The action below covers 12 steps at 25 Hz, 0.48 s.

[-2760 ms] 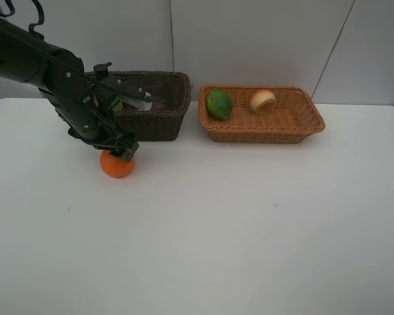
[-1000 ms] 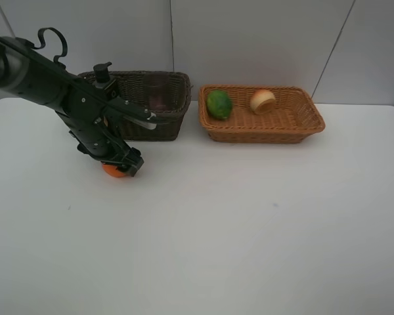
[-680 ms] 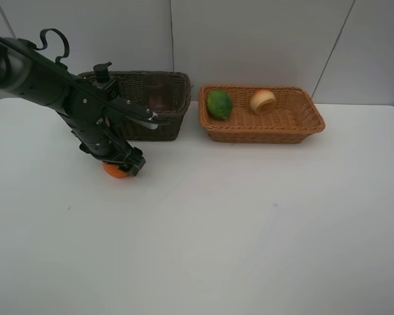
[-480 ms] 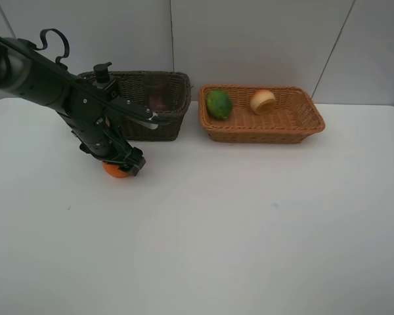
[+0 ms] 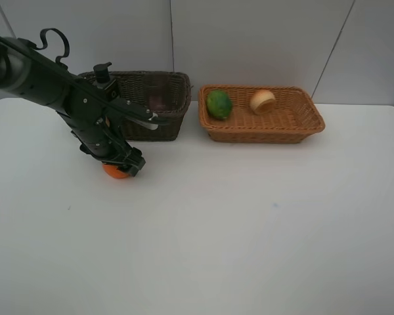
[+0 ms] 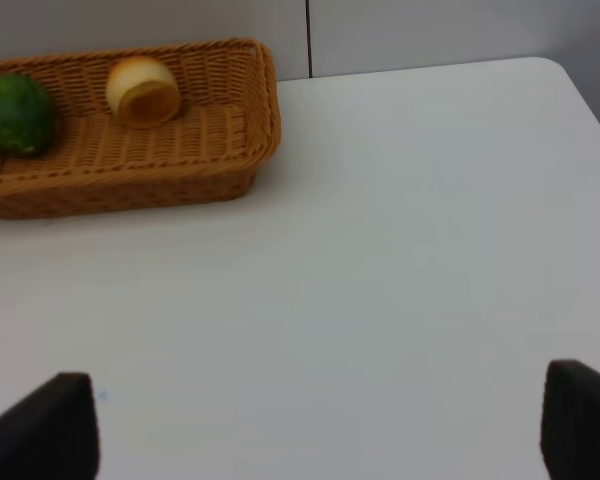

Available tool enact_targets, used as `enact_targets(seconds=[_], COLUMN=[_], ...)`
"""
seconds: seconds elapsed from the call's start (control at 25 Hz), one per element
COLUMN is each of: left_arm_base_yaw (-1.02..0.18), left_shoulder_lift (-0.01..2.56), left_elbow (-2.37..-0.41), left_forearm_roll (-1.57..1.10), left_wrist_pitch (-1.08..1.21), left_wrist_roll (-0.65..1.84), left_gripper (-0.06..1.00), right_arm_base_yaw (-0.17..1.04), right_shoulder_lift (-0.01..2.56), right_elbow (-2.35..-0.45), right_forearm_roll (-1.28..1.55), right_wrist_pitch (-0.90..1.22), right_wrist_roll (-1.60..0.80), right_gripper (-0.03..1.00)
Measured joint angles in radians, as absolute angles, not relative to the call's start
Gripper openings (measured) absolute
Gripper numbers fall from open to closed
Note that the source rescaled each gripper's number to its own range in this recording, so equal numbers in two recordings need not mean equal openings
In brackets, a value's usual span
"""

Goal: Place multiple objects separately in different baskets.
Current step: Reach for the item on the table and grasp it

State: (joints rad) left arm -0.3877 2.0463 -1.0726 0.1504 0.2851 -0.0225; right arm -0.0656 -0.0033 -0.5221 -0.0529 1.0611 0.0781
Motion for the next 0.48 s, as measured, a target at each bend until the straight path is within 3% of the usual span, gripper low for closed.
enact_targets(seconds=[0.48], left_arm_base_yaw=[-0.388], left_shoulder_lift=[2.043], left_elbow=[-1.073], left_forearm_roll=[0.15], left_wrist_pitch=[0.297], left_wrist_roll=[-0.027], left_gripper=[0.92], right_arm_base_yaw=[-0.066], right_shoulder_lift=[-0.003], right_elbow=[-0.522], right_forearm_roll=[-0.053], right_wrist_pitch=[1.061], right_wrist_roll=[0.078], right_gripper=[0.95])
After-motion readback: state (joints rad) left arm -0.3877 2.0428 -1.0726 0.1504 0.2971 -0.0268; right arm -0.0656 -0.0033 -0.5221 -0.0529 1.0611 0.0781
